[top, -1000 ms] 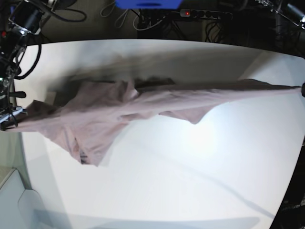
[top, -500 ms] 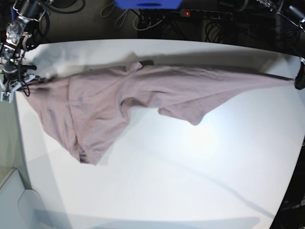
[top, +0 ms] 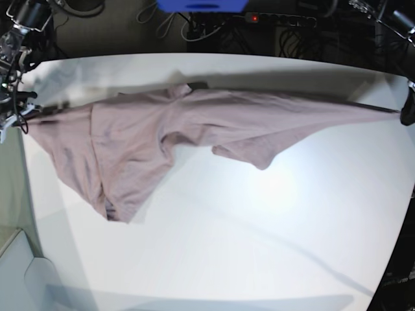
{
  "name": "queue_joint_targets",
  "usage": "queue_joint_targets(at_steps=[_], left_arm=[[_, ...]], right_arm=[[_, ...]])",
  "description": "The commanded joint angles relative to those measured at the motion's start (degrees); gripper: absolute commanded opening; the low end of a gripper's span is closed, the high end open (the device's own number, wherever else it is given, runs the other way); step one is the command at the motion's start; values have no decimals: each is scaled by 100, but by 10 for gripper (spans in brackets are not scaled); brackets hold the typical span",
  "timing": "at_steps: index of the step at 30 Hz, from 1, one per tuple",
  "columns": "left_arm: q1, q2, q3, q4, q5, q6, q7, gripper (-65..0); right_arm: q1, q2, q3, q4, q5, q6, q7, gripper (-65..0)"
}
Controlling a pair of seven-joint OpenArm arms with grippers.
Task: Layout the t-shirt on the table in an organized manner, then fold the t-shirt properly
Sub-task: 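Pull the grasped fabric with the right gripper to spread the shirt, then grasp the shirt hem with the right gripper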
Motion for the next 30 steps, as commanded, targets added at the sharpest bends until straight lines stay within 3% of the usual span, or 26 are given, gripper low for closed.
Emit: queue_joint_targets(at_steps=[1,4,8,13,19,22,26,30], left_arm=[[-51,-162,-32,91,-179,41,-120,-648],[-60,-162,-32,91,-179,41,-120,-648],[-60,-162,-32,65,-179,41,-120,-648],[-60,-145,-32,65,-188,41,-94,-648],[-69,-145,-32,83,-188,41,-94,-648],[-69,-145,-23,91,-188,41,-94,-648],[-25,-145,-23,91,-188,41,-85,-648],[-7,-145,-23,91,-188,41,-85,-648]], right_arm=[[66,145,197,96,0,-125,122,-388],[93,136,303,105,-17,-117,122,-280],[101,-57,303,527,0,-117,122,-211],[488,-470,-198,1274,-17,-99,114,-208],[1121,-708,-2220,1291,-26,-99,105,-207],[1631,-910,-2862,1010,-26,-125,-238,-207],[2396,-1191,-3020,307,-26,-125,-827,-207],[2748,-1262,-3012,-229,-17,-125,-959,-207]])
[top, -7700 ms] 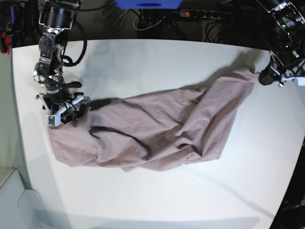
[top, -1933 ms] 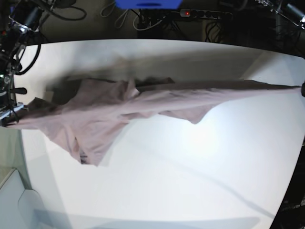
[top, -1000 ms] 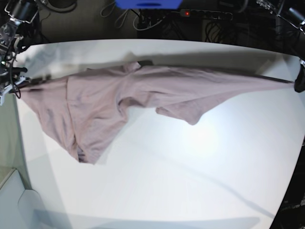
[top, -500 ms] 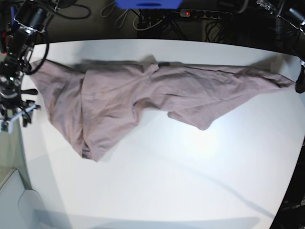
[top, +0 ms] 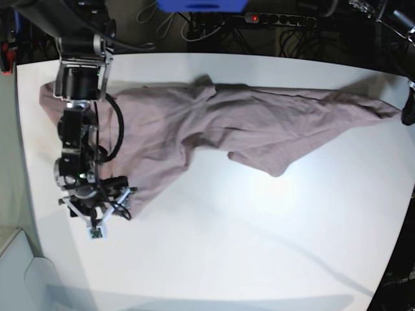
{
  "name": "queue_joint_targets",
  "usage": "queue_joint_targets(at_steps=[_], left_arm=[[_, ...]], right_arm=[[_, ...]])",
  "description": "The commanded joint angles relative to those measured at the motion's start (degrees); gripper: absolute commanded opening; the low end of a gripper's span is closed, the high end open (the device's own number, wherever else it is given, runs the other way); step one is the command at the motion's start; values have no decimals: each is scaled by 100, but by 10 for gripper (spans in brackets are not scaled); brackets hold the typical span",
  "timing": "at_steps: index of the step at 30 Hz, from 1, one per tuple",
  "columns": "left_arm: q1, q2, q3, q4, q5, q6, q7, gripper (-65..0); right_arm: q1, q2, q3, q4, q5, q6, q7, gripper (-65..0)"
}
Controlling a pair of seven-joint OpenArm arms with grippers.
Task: Layout the t-shirt on the table in an organized manner, then fold the t-shirt properly
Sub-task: 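Grasp the shirt hem with the right gripper, then lift and flick the shirt with the right gripper to flatten it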
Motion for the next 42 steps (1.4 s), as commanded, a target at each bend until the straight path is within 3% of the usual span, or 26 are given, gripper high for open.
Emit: queue_joint_targets(at_steps=[1,12,18,20,22,27,34,42], left_arm=[[-27,-142,-21,100,-186,41,-4,-648],[-71,-142,-21,56,-168,41,-13,-648],[-71,-142,-21,56,-168,41,-13,-648],[-71,-142,-21,56,-160,41,-13,-648],[-62,-142,-21,47,-160,41,-22,-648],[-53,-142,-21,47,-177,41,-13,-648],[-36,-142,-47,47,-186,41,-13,-648],[-220,-178,-64,100,-203,41,-22,-648]], right_arm=[[153,26,2,72,29,-3,108,-207],[101,-344,-24,63,2,-3,108,-207],[153,-379,-24,-341,20,6,152,-217],[153,-379,-24,-385,29,6,160,-258],[153,-388,-24,-385,29,6,160,-341],[329,-388,-24,-385,2,-12,160,-650],[1085,-396,-24,-385,11,-20,160,-650],[2518,-519,-24,-385,29,-20,116,-650]])
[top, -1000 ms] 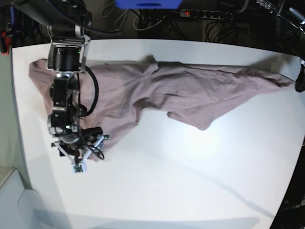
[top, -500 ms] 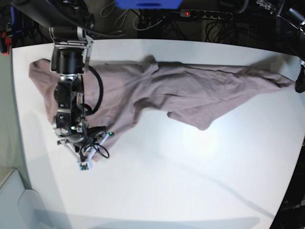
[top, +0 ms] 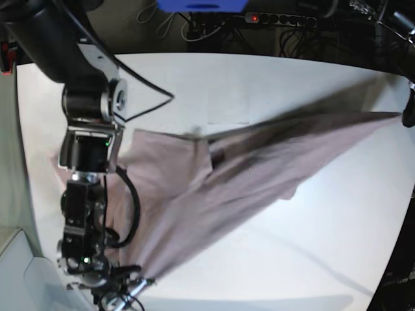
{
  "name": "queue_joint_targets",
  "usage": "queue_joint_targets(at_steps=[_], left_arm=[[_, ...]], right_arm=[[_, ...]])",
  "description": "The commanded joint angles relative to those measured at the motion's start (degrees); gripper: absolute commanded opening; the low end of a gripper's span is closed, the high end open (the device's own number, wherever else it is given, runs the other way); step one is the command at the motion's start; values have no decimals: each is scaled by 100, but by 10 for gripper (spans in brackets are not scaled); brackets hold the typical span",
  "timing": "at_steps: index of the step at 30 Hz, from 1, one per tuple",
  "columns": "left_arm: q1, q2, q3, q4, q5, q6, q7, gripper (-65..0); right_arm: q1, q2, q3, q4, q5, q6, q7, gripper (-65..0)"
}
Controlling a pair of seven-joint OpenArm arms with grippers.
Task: Layout the t-shirt on the table in an organized manner, then fold the t-shirt properly
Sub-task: 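Lift and flick the shirt with the right gripper to flatten it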
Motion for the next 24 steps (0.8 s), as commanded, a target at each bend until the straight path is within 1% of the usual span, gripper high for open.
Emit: queue_joint_targets(at_steps=[1,4,5,6,8,11,13,16,17,20,24], left_arm=[[-179,-175,-47,122,-208,41,-33,-648],[-426,-175,-355,122,-208,41,-15,-648],[-522,-184,-425,122,-208,41,-6,-648],[-601,-193,-469,131,-208,41,-6,-648],[-724,-360,-487,122,-208,41,46,-648],[-804,-465,-495,122,-208,41,117,-648],[-812,-474,-495,122,-208,41,117,-648],[-812,-457,-504,122,-208,41,143,-648],[-812,-430,-504,122,-208,41,143,-648],[-795,-378,-478,104,-208,41,143,-648],[-742,-61,-460,113,-208,41,152,-648]], right_arm=[[439,23,-9,113,31,-18,182,-650],[966,-118,-9,148,5,-18,164,-650],[1115,-136,-9,175,5,-18,77,-650],[1239,-136,-9,254,-4,-18,-64,-650],[1362,-127,9,597,5,-18,-460,-650],[1080,-109,9,1529,5,-1,-996,-650],[650,102,0,2276,13,-1,-1269,-650],[-63,409,-17,3129,22,8,-1506,-650],[-317,568,-17,3357,22,8,-1550,-650],[-1074,1069,-9,3709,31,8,-1559,-650],[-2067,1737,35,3770,22,8,-1506,-650]])
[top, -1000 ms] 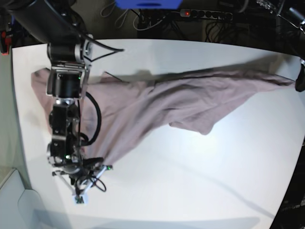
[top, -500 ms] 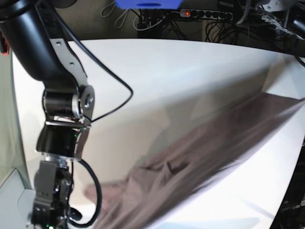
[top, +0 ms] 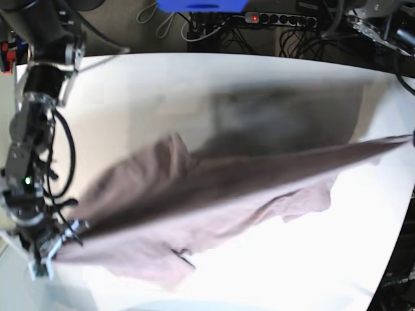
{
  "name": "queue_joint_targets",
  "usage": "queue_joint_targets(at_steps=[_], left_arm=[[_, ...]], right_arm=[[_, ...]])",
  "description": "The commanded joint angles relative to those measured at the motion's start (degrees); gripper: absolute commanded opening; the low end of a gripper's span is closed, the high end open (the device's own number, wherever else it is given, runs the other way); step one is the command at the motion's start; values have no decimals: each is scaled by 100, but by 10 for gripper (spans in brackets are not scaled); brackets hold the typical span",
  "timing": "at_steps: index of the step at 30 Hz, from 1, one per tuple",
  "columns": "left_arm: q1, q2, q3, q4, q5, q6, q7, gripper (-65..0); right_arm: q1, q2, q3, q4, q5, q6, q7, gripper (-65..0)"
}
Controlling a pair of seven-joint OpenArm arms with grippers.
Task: Layout the t-shirt on the table in an organized manner, then fold the t-shirt properly
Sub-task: 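Lift and flick the shirt with the right gripper to flatten it, then release the shirt and raise the right gripper to the shirt collar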
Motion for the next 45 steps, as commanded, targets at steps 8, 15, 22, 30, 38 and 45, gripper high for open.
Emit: queue_joint_targets(at_steps=[8,15,22,30,38,45], left_arm=[[142,115,194,120,-184,43,-34,-648],[485,309,194,67,-175,43,-34,-648],[758,634,203,58,-166,43,-34,-646],[801,687,335,58,-184,43,23,-646],[687,652,317,58,-184,43,23,-646],[432,634,317,93,-157,43,23,-647]], right_arm=[[-1020,452,33,-403,-96,-31,136,-650],[-1556,460,33,-1106,-105,-49,514,-650],[-1864,452,402,-1370,-105,-58,575,-402],[-2057,258,1703,-367,-87,-31,505,-234],[-3587,-806,1484,978,-52,-14,566,-234],[-4044,-1606,543,872,-78,444,707,-396]])
